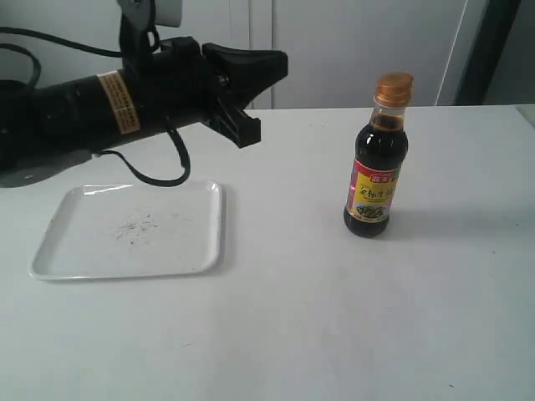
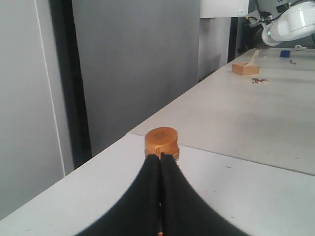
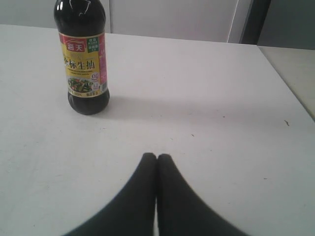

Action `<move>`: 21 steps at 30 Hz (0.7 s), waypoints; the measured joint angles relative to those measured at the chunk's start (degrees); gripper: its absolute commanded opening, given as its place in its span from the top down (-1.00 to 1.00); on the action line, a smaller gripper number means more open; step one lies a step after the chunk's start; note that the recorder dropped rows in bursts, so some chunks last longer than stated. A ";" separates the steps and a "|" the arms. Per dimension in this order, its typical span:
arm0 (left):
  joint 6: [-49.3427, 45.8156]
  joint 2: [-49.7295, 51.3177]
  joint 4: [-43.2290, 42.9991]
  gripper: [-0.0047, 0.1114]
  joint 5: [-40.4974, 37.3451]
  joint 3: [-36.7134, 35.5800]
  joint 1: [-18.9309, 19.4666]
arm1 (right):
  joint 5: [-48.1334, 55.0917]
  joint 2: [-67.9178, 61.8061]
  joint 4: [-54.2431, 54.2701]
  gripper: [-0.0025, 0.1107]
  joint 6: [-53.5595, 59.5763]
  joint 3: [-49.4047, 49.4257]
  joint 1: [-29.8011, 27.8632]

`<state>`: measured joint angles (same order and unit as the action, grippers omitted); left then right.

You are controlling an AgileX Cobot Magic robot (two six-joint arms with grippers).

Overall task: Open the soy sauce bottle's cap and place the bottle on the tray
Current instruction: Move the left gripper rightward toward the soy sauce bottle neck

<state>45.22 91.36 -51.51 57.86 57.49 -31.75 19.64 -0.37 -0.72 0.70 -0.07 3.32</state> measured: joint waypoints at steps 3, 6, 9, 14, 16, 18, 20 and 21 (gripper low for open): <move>1.72 2.11 -1.47 0.92 0.58 3.09 -1.19 | 0.00 0.00 0.00 0.96 0.00 0.00 0.00; 3.40 4.45 -2.36 0.92 1.58 5.95 -2.29 | 0.00 0.00 0.00 0.96 0.00 0.00 0.00; 5.58 6.67 -2.82 0.83 2.62 8.88 -2.96 | 0.00 0.00 0.00 0.96 0.00 0.00 0.00; 10.14 10.73 -5.89 0.27 4.20 14.52 -3.00 | 0.00 0.00 0.00 0.96 0.00 0.00 0.00; 11.96 12.21 -6.58 -0.03 4.42 16.41 -3.00 | 0.00 0.00 0.00 0.96 0.00 0.00 0.00; 12.70 13.36 -6.93 -0.31 4.55 17.75 -3.00 | 0.00 0.00 0.00 0.96 0.00 0.00 0.00; 13.15 14.40 -7.11 -0.61 4.39 19.26 -3.12 | 0.00 0.00 0.00 0.96 0.00 0.00 0.00; 13.29 14.70 -7.11 -0.75 3.99 19.83 -3.38 | 0.00 0.00 0.00 0.96 0.00 0.00 0.00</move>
<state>58.51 106.06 -58.62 61.85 77.32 -35.12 19.64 -0.37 -0.72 0.70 -0.07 3.32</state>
